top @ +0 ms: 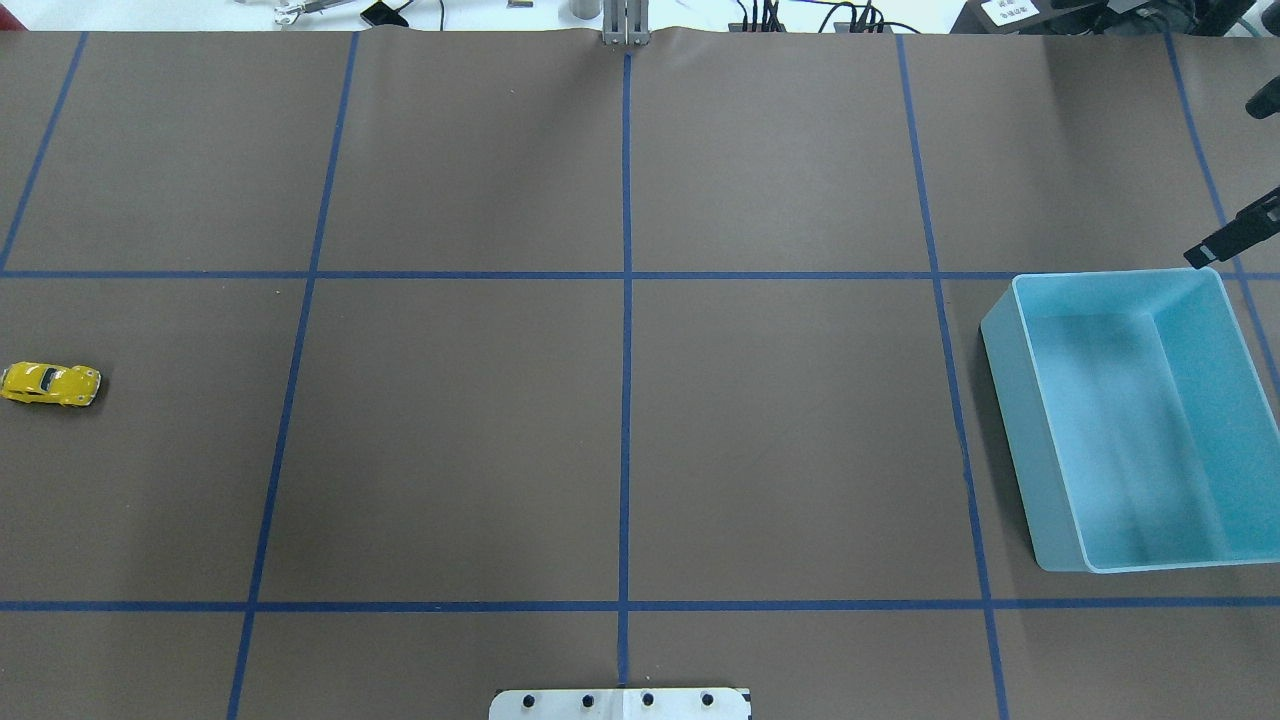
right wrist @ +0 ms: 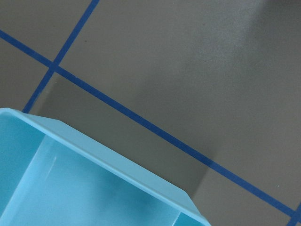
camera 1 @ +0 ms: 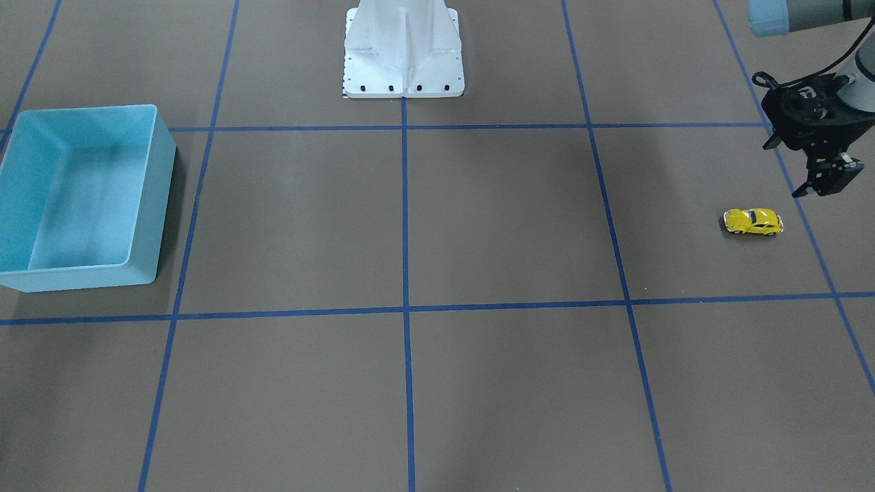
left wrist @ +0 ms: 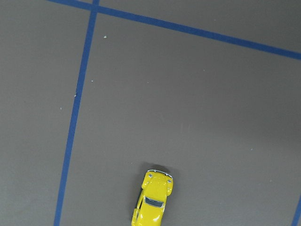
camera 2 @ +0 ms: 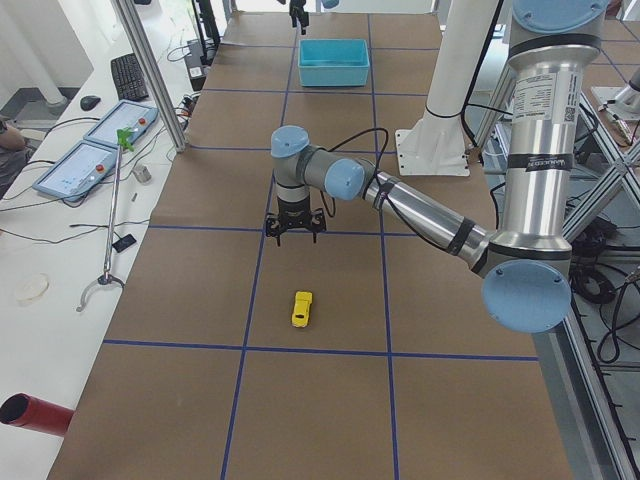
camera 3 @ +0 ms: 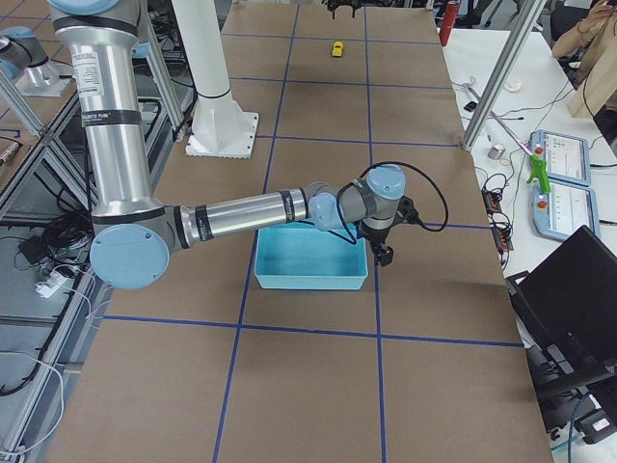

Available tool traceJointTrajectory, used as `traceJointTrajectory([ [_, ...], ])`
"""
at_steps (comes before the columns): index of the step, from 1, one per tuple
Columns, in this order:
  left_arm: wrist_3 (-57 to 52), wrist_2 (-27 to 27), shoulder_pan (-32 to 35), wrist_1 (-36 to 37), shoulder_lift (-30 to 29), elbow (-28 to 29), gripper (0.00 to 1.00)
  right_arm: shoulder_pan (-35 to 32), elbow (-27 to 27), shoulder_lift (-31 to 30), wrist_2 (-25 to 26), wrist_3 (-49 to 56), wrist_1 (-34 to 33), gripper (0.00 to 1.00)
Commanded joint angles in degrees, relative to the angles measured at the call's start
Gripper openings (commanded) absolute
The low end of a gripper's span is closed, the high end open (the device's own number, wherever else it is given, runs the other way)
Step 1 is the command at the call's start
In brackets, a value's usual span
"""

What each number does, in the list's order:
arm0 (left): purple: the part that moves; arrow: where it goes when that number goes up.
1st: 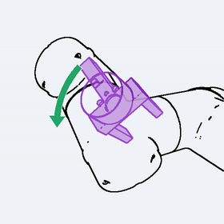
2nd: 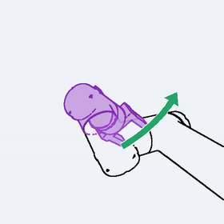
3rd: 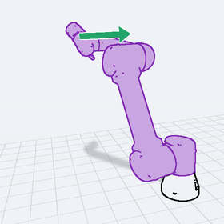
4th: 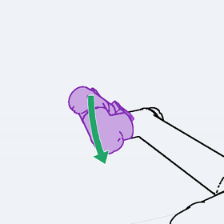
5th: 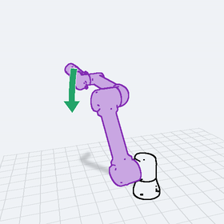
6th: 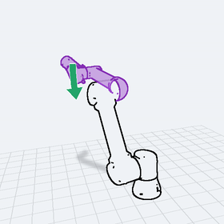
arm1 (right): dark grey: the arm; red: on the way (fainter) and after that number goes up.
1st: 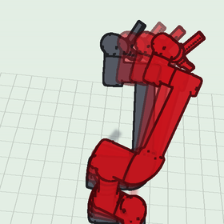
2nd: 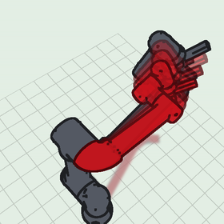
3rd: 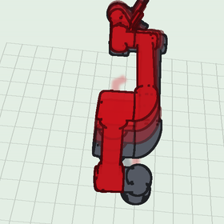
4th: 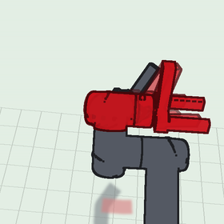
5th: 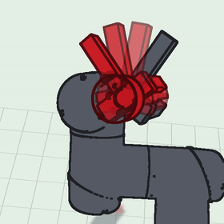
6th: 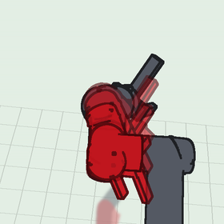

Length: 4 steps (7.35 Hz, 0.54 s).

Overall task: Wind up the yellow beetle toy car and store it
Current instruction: 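Lower the left gripper over the yellow beetle toy car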

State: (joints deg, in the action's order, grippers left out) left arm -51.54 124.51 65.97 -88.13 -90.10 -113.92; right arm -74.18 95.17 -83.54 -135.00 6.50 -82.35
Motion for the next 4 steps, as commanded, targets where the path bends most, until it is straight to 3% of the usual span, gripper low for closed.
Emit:
traceJointTrajectory([
  [1,-1.18,0.47,-0.22,-9.31,1.23,5.00,1.00,0.00,0.02,-0.31,0.00,0.09,0.00,1.00],
  [4,-9.71,1.70,-3.64,-10.66,2.46,7.65,1.00,0.00,-0.07,-0.40,0.00,0.09,0.00,1.00],
])
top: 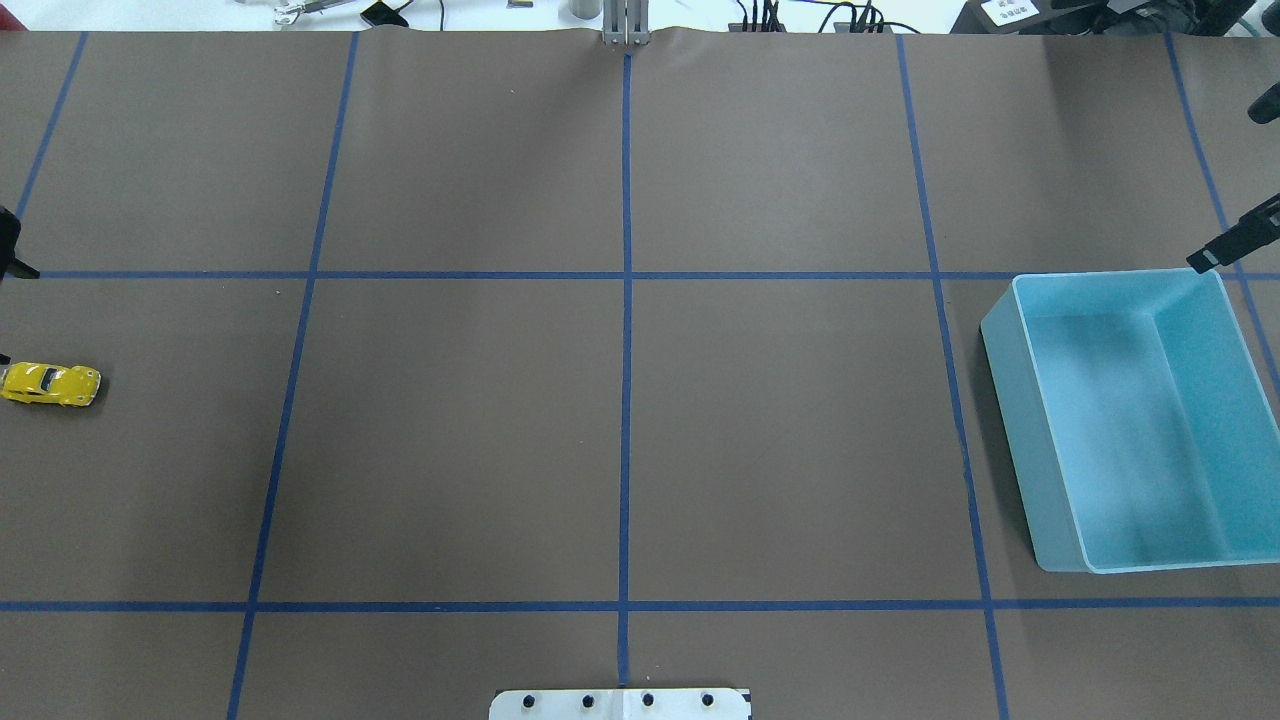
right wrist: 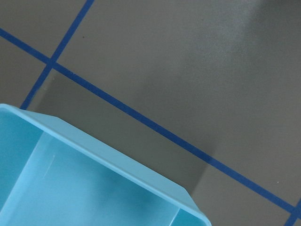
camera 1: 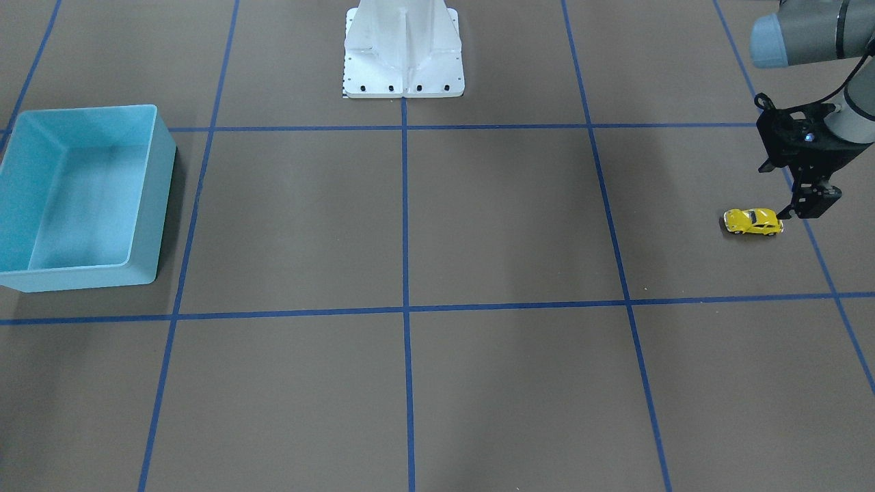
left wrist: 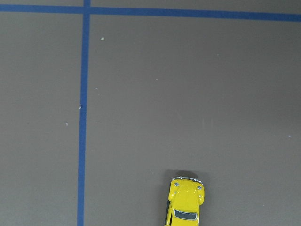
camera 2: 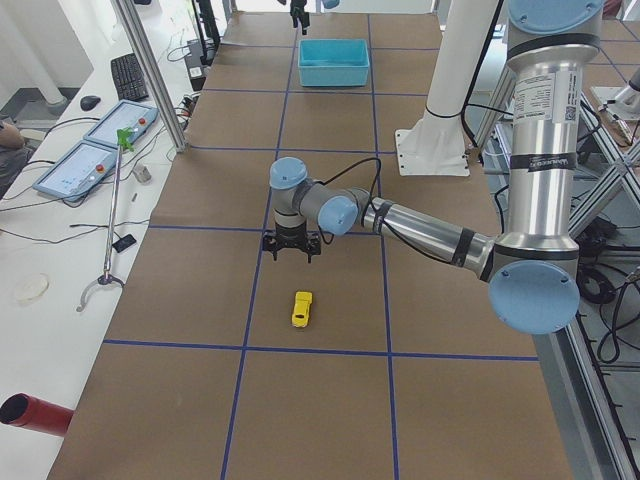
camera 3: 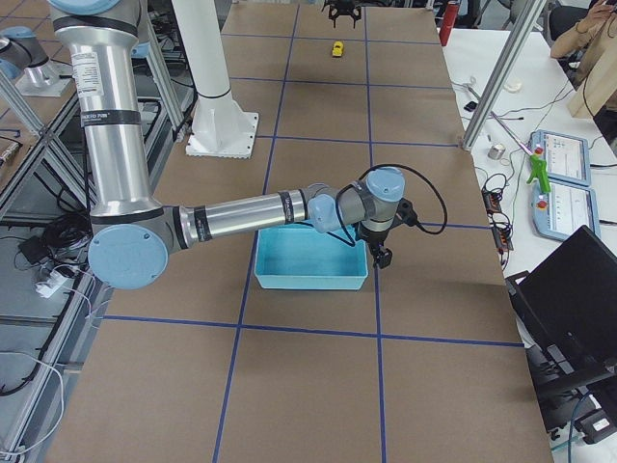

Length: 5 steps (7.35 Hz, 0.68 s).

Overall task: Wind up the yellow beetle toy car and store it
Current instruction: 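Lower the left gripper over the yellow beetle toy car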

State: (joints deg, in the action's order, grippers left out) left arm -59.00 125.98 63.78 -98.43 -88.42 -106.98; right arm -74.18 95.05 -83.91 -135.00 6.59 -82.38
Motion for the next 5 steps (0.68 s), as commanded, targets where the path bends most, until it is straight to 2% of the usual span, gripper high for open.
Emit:
traceJointTrajectory([
  [1,-2.17,1.63,-2.08,-0.80,2.80,1.50,1.00,0.00,0.13,-0.03,0.00,-0.08,0.02,1.00],
  [3,-2.00,3.57,-2.08,-5.62,4.74,6.32,1.00,0.00,0.13,0.15,0.00,-0.08,0.02,1.00],
  [5,-1.30,4.01,-2.17,-6.51,2.83,9.94,1.00,0.00,0.13,0.15,0.00,0.00,0.02,1.00],
])
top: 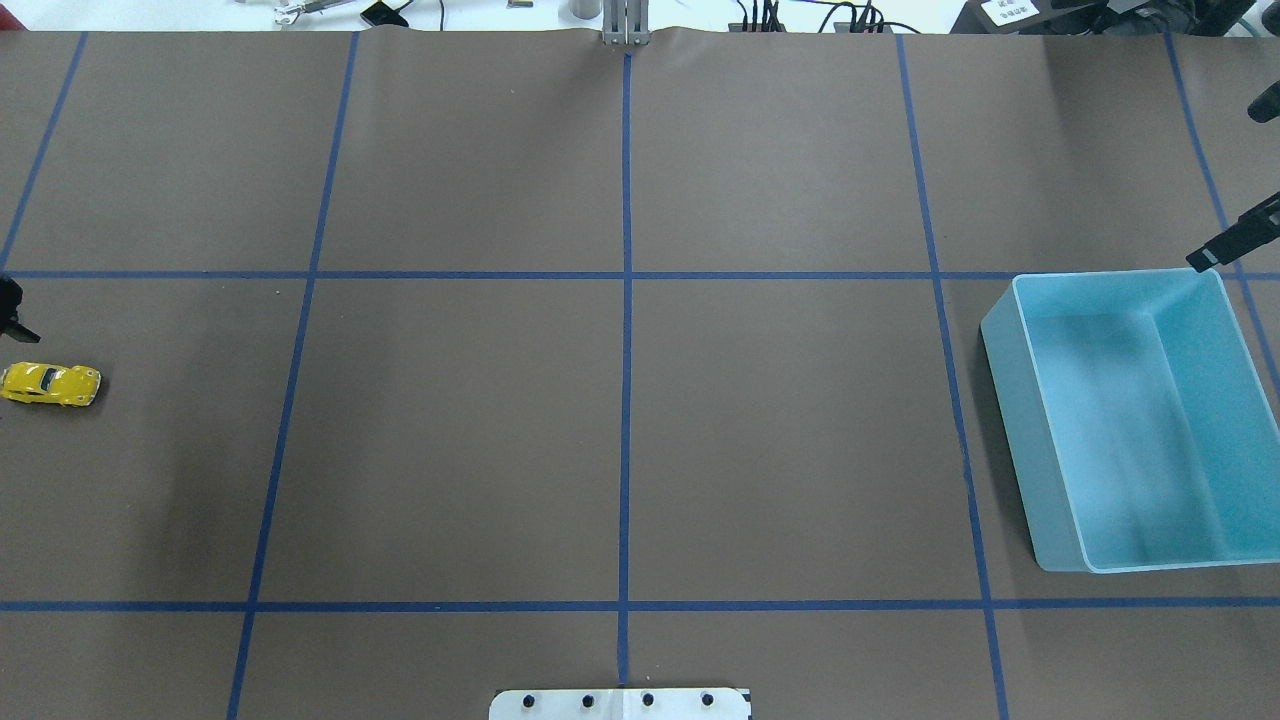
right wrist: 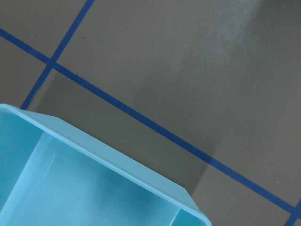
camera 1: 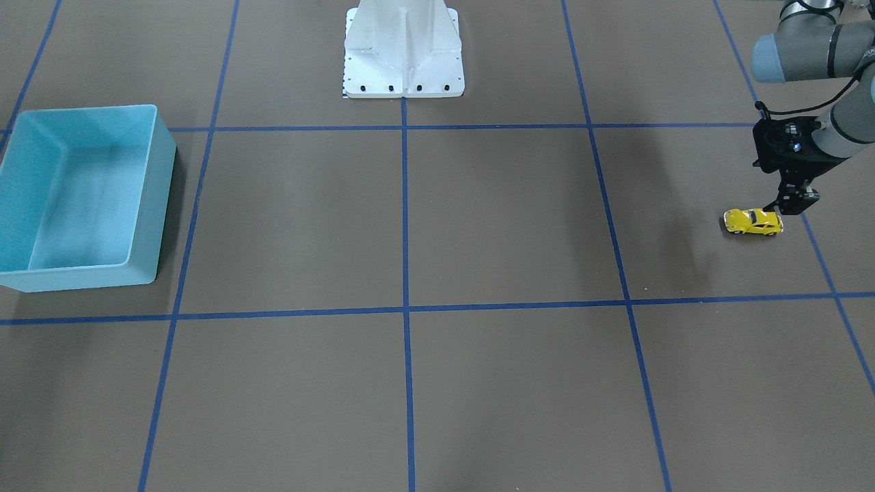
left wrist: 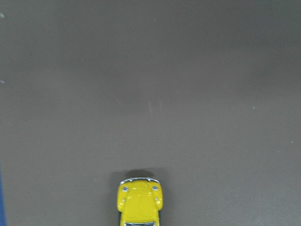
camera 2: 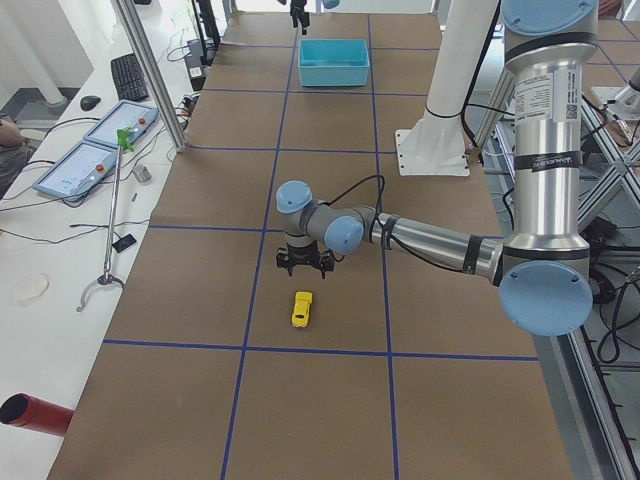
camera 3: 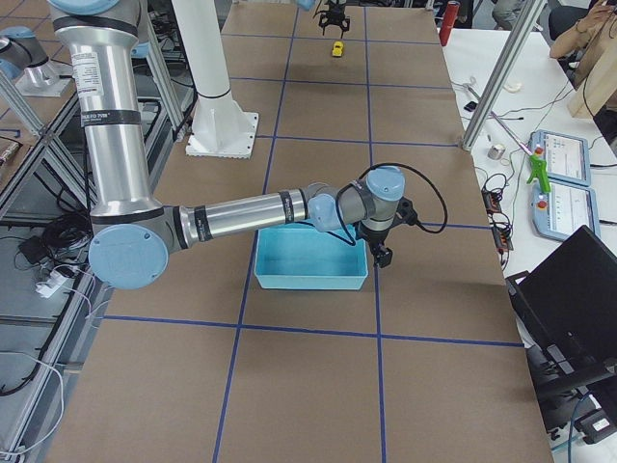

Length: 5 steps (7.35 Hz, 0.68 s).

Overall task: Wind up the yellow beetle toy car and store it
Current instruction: 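Lower the left gripper over the yellow beetle toy car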

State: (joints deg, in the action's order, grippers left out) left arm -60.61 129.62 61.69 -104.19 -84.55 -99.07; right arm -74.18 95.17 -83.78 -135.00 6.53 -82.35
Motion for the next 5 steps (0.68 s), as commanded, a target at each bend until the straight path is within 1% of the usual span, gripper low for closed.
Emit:
traceJointTrajectory([
  [1,0.32,0.20,-0.08,-0.92,-2.62,1.95,1.00,0.00,-0.07,0.02,0.00,0.06,0.00,1.00],
  [3,0.23,-0.51,-0.08,-0.84,-5.18,3.26,1.00,0.00,-0.07,0.02,0.00,-0.02,0.00,1.00],
  [5,0.14,-0.42,-0.08,-2.23,-6.24,7.56,1.00,0.00,-0.16,0.20,0.00,-0.02,0.00,1.00],
])
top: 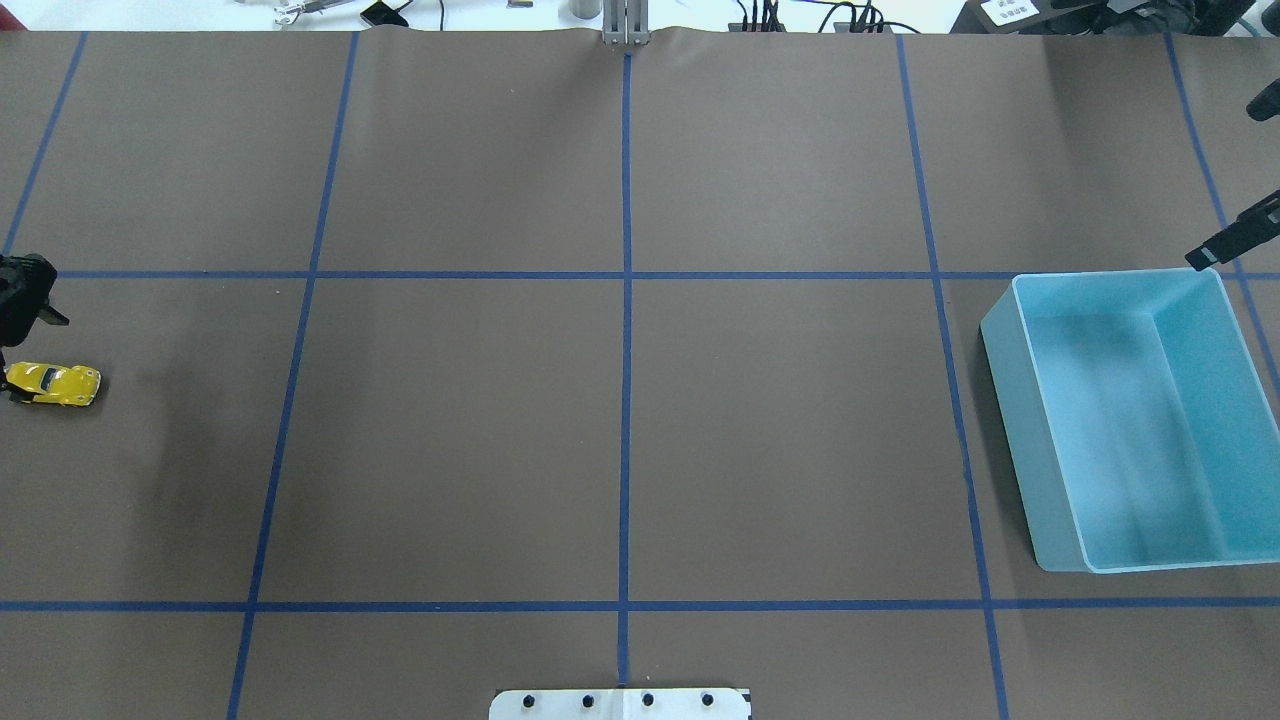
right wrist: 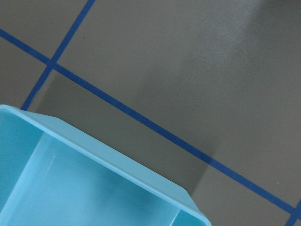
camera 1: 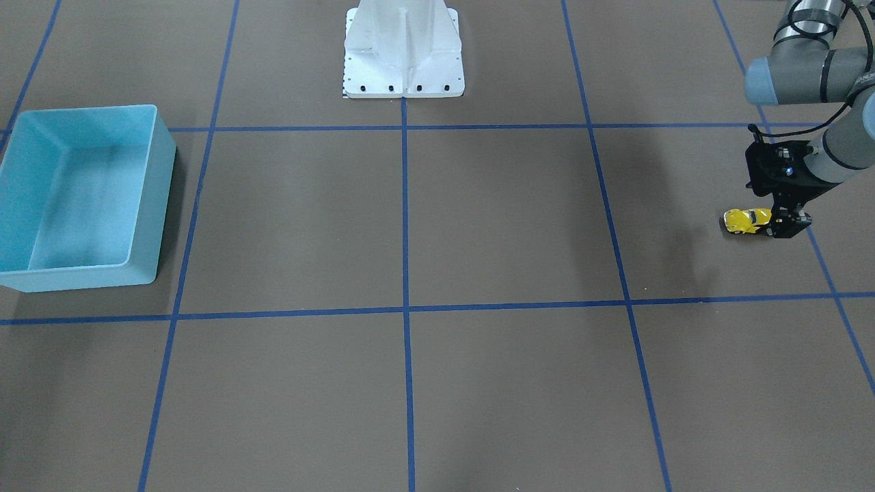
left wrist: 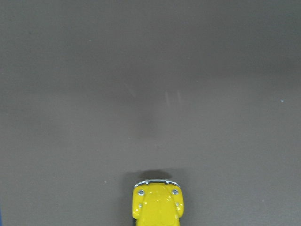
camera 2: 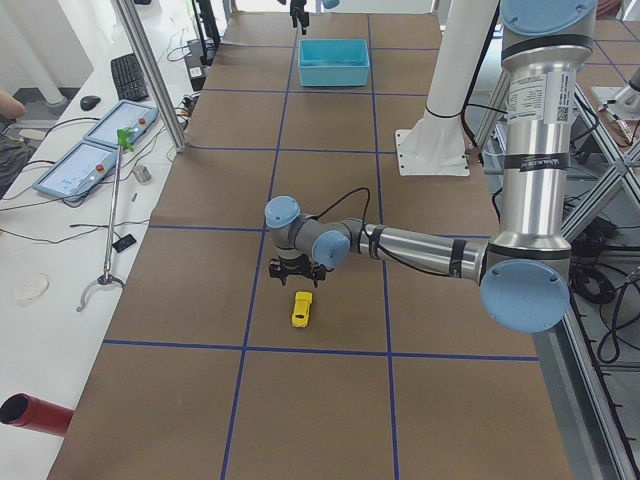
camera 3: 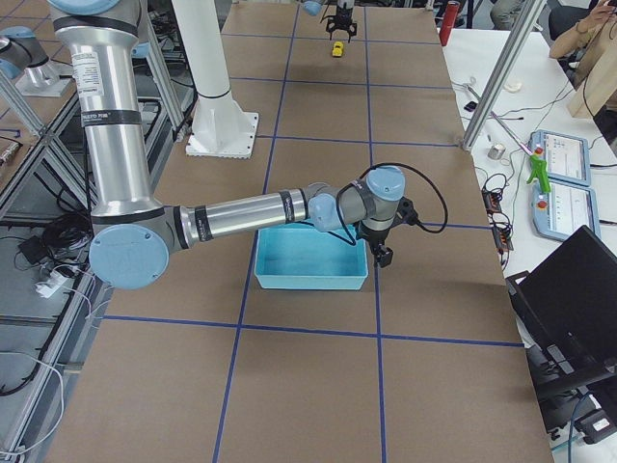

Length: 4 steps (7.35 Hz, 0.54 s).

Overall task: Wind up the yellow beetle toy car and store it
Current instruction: 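Lower the left gripper over the yellow beetle toy car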

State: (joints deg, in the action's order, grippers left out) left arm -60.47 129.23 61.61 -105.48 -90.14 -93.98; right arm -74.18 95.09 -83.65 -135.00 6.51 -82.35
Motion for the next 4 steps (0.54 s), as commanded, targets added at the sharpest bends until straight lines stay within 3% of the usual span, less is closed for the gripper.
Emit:
traceJointTrajectory([
  [1,0.00,0.06,0.00,-1.31,-0.65,3.79,1.00,0.09,-0.16,0.15,0.00,0.00,0.00,1.00],
  [4,0.09,-0.03,-0.09,-3.42,-0.74,5.38,1.00,0.09,-0.25,0.15,0.00,0.00,0.00,1.00],
])
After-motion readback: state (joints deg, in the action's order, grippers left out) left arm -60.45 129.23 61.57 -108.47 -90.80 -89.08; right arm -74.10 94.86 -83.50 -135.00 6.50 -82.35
